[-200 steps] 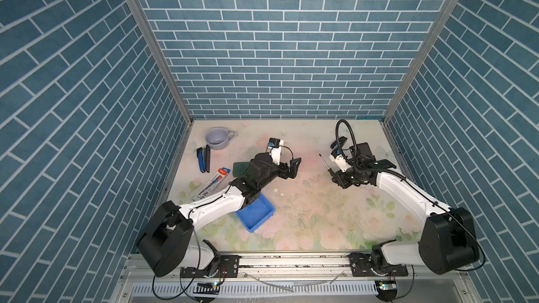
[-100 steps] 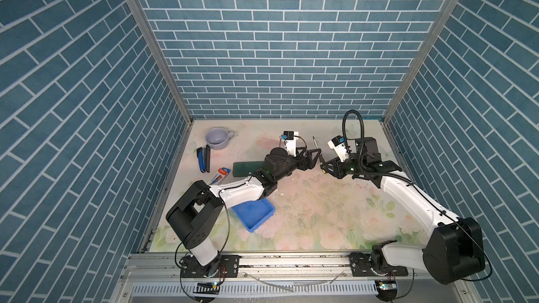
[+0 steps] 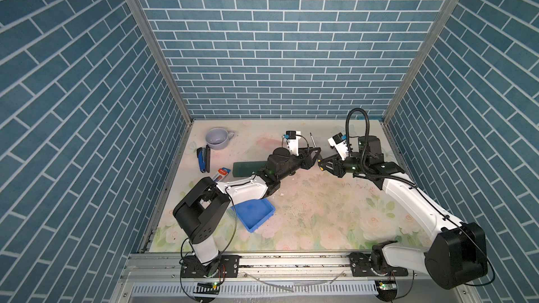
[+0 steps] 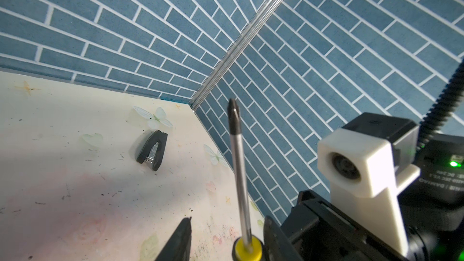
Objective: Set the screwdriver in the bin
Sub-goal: 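Close the left gripper on the screwdriver shaft and open the right gripper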
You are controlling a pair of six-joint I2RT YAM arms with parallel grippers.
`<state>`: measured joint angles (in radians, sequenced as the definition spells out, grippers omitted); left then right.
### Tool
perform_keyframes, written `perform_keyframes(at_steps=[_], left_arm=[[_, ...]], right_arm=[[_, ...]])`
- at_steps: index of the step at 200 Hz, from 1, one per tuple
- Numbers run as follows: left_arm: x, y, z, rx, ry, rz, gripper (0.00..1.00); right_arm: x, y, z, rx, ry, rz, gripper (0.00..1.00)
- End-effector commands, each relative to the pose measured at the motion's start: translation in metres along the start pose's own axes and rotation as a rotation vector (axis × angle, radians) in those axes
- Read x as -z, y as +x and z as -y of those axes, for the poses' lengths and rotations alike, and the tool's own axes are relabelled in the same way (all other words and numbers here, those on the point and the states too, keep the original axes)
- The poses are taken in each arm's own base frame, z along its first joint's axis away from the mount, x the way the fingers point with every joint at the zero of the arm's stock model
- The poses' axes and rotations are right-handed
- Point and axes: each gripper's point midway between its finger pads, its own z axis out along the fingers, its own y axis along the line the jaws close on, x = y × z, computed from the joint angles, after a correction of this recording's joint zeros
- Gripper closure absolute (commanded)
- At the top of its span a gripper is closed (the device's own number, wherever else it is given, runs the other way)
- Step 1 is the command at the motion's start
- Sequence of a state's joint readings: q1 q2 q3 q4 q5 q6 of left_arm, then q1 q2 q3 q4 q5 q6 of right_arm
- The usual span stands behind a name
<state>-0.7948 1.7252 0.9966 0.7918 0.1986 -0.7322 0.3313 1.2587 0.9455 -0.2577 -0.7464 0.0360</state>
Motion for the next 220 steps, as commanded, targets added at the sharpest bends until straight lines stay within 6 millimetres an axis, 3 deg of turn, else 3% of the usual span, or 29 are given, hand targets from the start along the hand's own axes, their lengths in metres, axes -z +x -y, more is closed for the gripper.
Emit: perform_keyframes(at_steps=[1,20,68,105,165,178,200,220], left_arm=[[-0.006,-0.007,0.008,-0.003,0.03,0.02,0.54],[-0.006,-0.007,0.01,-0.003,0.039,0.015,0.63],[-0.009,-0.007,0.013,-0.005,0.051,0.009,0.73],[-0.005,-0.009,0.012,-0.01,0.043,0.022,0.75],[-0.004,-0.008,0.012,-0.016,0.049,0.019,0.99],[-0.003,-0.008,0.012,-0.017,0.048,0.02,1.0],[0.0,-0.011,0.011,-0.023,0.032,0.034,1.0],[0.007,-0.016,0.007,-0.039,-0.004,0.053,1.0]], right_arm=[[0.0,0.008,-0.007,0.035,-0.033,-0.009,0.92],[0.0,0.006,-0.006,0.04,-0.03,-0.005,0.92],[-0.001,0.011,-0.004,0.044,-0.023,-0.023,0.93],[-0.001,0.017,-0.002,0.046,-0.009,-0.044,0.94],[-0.001,0.018,0.001,0.052,0.007,-0.055,0.94],[0.0,0.016,0.003,0.057,0.017,-0.051,0.93],[0.001,0.013,0.006,0.069,0.043,-0.042,0.81],[0.003,0.01,0.007,0.08,0.059,-0.033,0.47]])
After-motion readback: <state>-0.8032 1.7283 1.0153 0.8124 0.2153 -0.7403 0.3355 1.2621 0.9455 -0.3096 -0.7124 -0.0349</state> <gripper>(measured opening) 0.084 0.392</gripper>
